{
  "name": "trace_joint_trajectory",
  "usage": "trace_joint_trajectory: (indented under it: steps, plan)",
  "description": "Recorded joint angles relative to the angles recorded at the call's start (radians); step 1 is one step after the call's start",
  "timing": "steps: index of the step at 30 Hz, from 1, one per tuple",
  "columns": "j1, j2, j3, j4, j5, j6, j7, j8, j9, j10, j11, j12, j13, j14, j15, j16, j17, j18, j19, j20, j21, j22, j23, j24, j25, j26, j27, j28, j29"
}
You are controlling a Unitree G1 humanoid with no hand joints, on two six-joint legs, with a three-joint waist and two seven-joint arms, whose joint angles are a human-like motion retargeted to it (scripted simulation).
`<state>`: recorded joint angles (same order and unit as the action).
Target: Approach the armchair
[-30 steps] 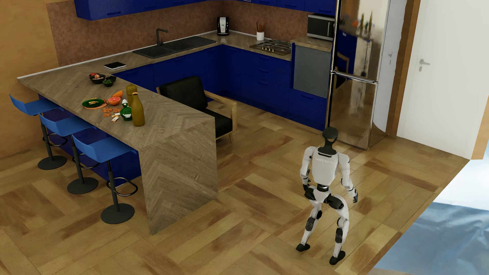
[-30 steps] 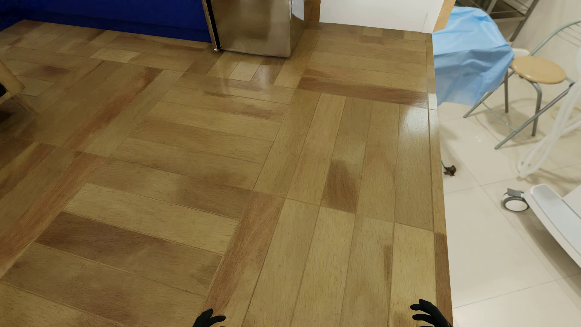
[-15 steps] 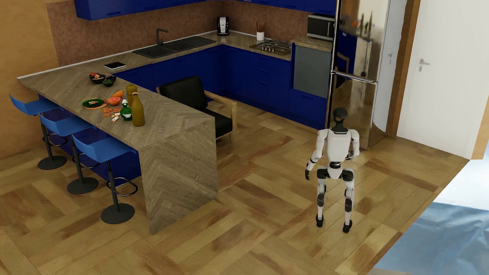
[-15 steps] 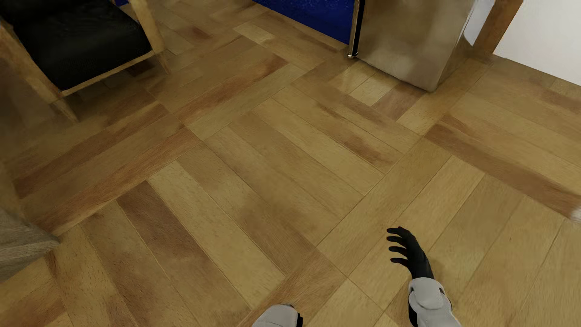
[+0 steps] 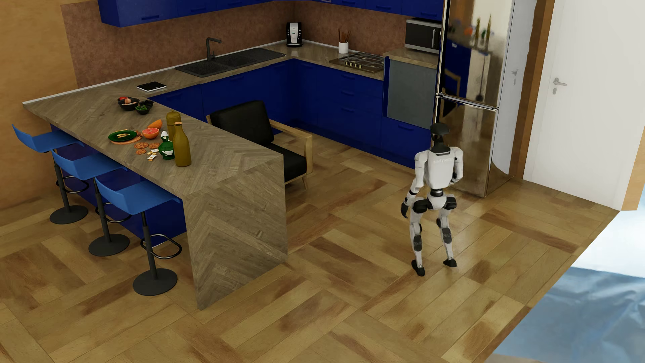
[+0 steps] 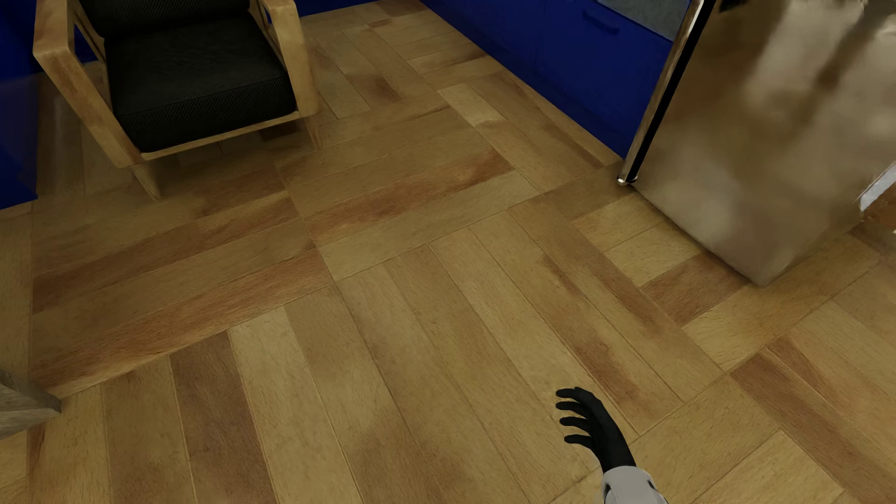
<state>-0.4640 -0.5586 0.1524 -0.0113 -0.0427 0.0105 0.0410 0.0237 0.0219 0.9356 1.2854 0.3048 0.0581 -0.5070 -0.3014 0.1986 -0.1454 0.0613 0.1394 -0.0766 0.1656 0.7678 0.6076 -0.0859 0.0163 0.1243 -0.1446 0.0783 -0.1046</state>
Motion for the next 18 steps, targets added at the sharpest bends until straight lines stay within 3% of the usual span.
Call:
trace_joint_trajectory:
  steps: [2, 3, 5, 6, 7, 8, 9, 11, 12, 13, 14, 15, 16, 17, 18]
  plan:
    - [0.109, -0.158, -0.114, -0.038, -0.002, -0.084, -0.054, 0.008, 0.01, -0.066, -0.065, -0.046, 0.133, -0.046, -0.09, -0.018, -0.015, -0.015, 0.029, 0.005, -0.131, -0.066, 0.022, 0.016, -0.096, 0.0, 0.091, 0.03, 0.076]
    - [0.168, -0.211, -0.122, -0.053, -0.024, -0.12, -0.086, 0.005, 0.006, -0.11, -0.146, -0.108, 0.211, -0.066, -0.083, -0.023, -0.03, -0.025, 0.048, 0.008, -0.149, -0.107, 0.019, 0.042, -0.13, -0.001, 0.142, 0.017, 0.095]
    - [0.206, -0.165, -0.083, -0.065, -0.099, -0.139, -0.103, -0.012, 0.03, 0.011, -0.454, -0.193, 0.219, -0.074, -0.016, -0.061, -0.089, -0.012, 0.101, 0.017, -0.157, -0.181, 0.037, 0.105, -0.135, -0.018, 0.174, -0.036, 0.084]
    - [0.141, -0.127, -0.038, -0.038, -0.114, -0.102, -0.079, -0.053, 0.043, 0.209, -0.452, -0.217, 0.185, 0.034, 0.13, -0.068, -0.121, 0.036, 0.098, 0.008, -0.149, -0.152, 0.061, 0.116, -0.098, -0.028, 0.131, -0.071, 0.049]
    - [0.065, -0.078, 0.004, 0.005, -0.117, -0.043, -0.035, -0.095, 0.052, 0.329, -0.447, -0.19, 0.122, 0.161, 0.081, -0.061, -0.127, 0.06, 0.008, 0.003, -0.151, -0.132, 0.07, 0.108, -0.049, -0.035, 0.086, -0.109, -0.01]
    - [0.01, -0.017, 0.053, 0.036, -0.125, 0.012, 0.006, -0.129, 0.059, 0.361, -0.45, -0.126, 0.069, 0.173, 0.034, -0.044, -0.106, 0.027, -0.096, 0.031, -0.146, -0.141, 0.037, 0.096, -0.003, -0.038, 0.057, -0.143, -0.072]
    - [-0.03, 0.041, 0.109, 0.061, -0.136, 0.063, 0.031, -0.159, 0.046, 0.311, -0.46, -0.063, 0.031, 0.104, -0.009, -0.017, -0.077, -0.006, -0.07, 0.048, -0.106, -0.159, -0.009, 0.09, 0.031, -0.029, 0.041, -0.157, -0.124]
    - [-0.03, 0.126, 0.142, 0.066, -0.151, 0.127, 0.016, -0.169, -0.003, 0.047, -0.43, 0.033, -0.07, -0.014, -0.119, 0.006, 0.0, -0.038, -0.02, 0.064, -0.029, -0.126, -0.047, 0.089, 0.021, -0.008, 0.057, -0.111, -0.148]
    - [0.018, 0.106, 0.125, 0.042, -0.168, 0.126, 0.017, -0.118, -0.002, 0.021, -0.3, 0.038, -0.104, -0.036, -0.124, 0.023, 0.011, -0.029, 0.005, 0.015, -0.004, -0.041, -0.044, 0.072, -0.01, -0.005, 0.066, -0.064, -0.123]
    - [0.061, 0.045, 0.081, 0.023, -0.143, 0.101, 0.004, -0.039, -0.003, 0.008, -0.147, 0.023, -0.05, -0.071, -0.035, 0.021, 0.043, -0.033, 0.014, -0.035, -0.031, -0.029, -0.027, 0.043, -0.049, 0.01, 0.041, -0.016, -0.079]
    - [0.114, 0.0, 0.031, -0.001, -0.12, 0.059, -0.009, 0.015, -0.001, -0.024, -0.117, -0.011, 0.046, -0.096, -0.014, -0.005, 0.028, -0.039, 0.022, -0.024, -0.05, -0.064, -0.012, 0.009, -0.086, 0.029, 0.016, 0.019, -0.026]
    - [0.163, -0.022, -0.022, -0.02, -0.114, 0.017, -0.028, 0.029, 0.002, -0.048, -0.203, -0.05, 0.132, -0.126, -0.069, -0.053, -0.009, -0.047, 0.027, 0.022, -0.107, -0.147, 0.014, -0.019, -0.119, 0.04, 0.006, 0.043, 0.032]
    - [0.159, -0.001, -0.04, -0.027, -0.121, -0.007, -0.047, 0.017, 0.008, 0.032, -0.309, -0.105, 0.187, -0.123, -0.153, -0.104, -0.06, -0.042, 0.015, 0.018, -0.149, -0.185, 0.046, -0.035, -0.13, 0.03, 0.017, 0.045, 0.07]
    - [0.113, 0.054, -0.027, -0.016, -0.123, -0.001, -0.062, -0.02, 0.013, 0.182, -0.318, -0.151, 0.201, -0.039, -0.203, -0.108, -0.104, -0.012, -0.011, -0.032, -0.152, -0.148, 0.073, -0.051, -0.118, 0.001, 0.058, 0.011, 0.082]
    - [0.053, 0.121, 0.002, 0.005, -0.124, 0.012, -0.044, -0.059, 0.013, 0.295, -0.351, -0.143, 0.184, 0.067, -0.235, -0.079, -0.118, 0.052, -0.012, -0.034, -0.142, -0.117, 0.065, -0.068, -0.086, -0.027, 0.121, -0.061, 0.067]
